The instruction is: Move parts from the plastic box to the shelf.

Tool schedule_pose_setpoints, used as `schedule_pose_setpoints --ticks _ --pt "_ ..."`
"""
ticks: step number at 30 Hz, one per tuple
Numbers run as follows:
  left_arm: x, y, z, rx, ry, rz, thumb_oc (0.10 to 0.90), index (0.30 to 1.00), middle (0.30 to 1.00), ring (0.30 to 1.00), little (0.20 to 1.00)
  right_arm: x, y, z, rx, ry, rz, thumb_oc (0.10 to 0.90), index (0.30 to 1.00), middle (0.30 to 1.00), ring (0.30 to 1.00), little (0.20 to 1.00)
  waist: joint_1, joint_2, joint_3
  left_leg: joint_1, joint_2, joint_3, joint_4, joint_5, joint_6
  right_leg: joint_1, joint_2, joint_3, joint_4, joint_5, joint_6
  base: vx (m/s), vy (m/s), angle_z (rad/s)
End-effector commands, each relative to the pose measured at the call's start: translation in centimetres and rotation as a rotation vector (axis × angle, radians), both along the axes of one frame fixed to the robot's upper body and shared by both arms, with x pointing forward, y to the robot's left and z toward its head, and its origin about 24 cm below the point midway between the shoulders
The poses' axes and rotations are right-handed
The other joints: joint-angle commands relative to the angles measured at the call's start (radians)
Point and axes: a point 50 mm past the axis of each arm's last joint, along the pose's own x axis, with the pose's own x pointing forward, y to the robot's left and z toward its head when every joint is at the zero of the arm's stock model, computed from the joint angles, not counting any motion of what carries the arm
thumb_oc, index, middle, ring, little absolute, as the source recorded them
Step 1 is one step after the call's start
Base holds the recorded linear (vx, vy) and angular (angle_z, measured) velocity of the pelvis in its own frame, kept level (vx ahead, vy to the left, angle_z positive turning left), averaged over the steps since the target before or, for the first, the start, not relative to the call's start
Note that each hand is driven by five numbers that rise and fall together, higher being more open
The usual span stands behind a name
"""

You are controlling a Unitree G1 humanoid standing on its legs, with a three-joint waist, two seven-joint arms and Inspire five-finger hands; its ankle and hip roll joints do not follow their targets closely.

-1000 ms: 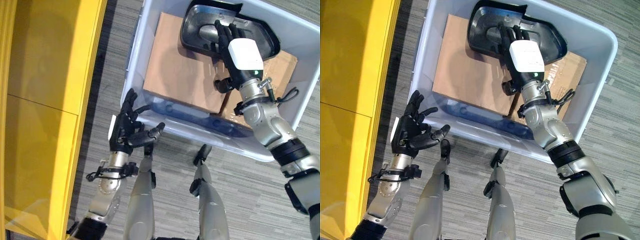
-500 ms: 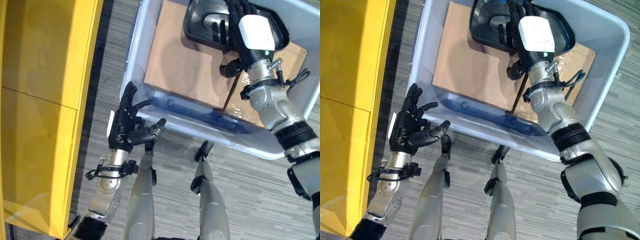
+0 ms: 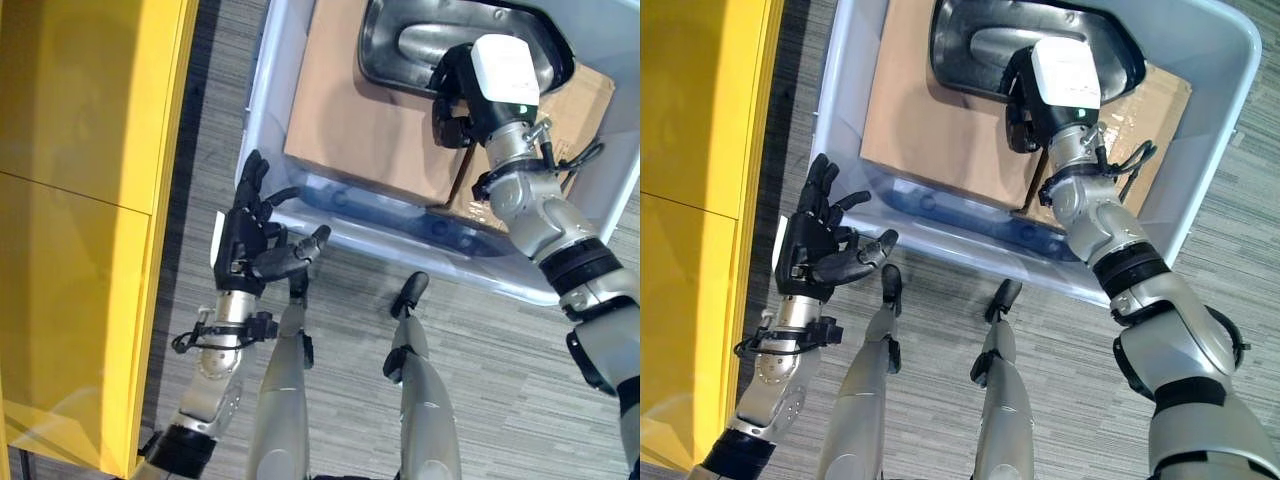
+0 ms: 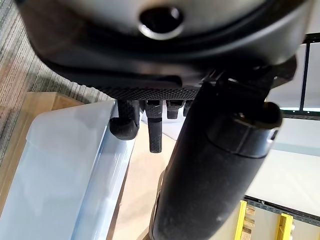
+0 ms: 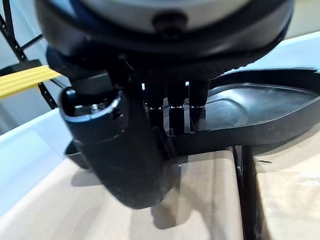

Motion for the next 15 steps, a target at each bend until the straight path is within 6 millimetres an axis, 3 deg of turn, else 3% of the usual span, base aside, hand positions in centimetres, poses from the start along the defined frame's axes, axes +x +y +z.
schedule_pose_setpoints --ticks 1,8,15 --pt "0.1 2.0 -3.2 -0.021 0.185 0.132 0.9 1.0 1.0 1.0 1.0 0.1 -0.5 -1.1 -0.023 0.045 -0.017 0.4 0.3 0.3 0.3 0.3 -0.002 0.0 -0.002 0.023 0.039 -0.011 0.003 -0.038 -0.033 0.138 -0.089 0.006 0.076 -0.113 0.139 0.0 0.0 0.0" --pt "0.2 1.8 -3.2 -0.016 0.187 0.124 0.9 1.0 1.0 1.0 1.0 0.1 -0.8 -2.1 -0.011 0.058 -0.031 0.4 0.3 0.3 0.3 0.3 0.003 0.001 -0.002 0.058 0.037 -0.012 -0.015 -0.03 -0.034 0.172 -0.087 -0.001 0.064 -0.109 0.14 -0.01 0.001 0.0" --pt "0.3 2.2 -3.2 0.0 0.191 0.137 0.9 1.0 1.0 1.0 1.0 -1.2 -1.1 -1.5 0.006 -0.006 0.007 0.4 0.3 0.3 0.3 0.3 -0.001 -0.013 -0.002 0.113 0.041 -0.012 -0.031 -0.02 -0.035 0.222 -0.089 -0.004 0.057 -0.108 0.141 -0.02 0.002 0.0"
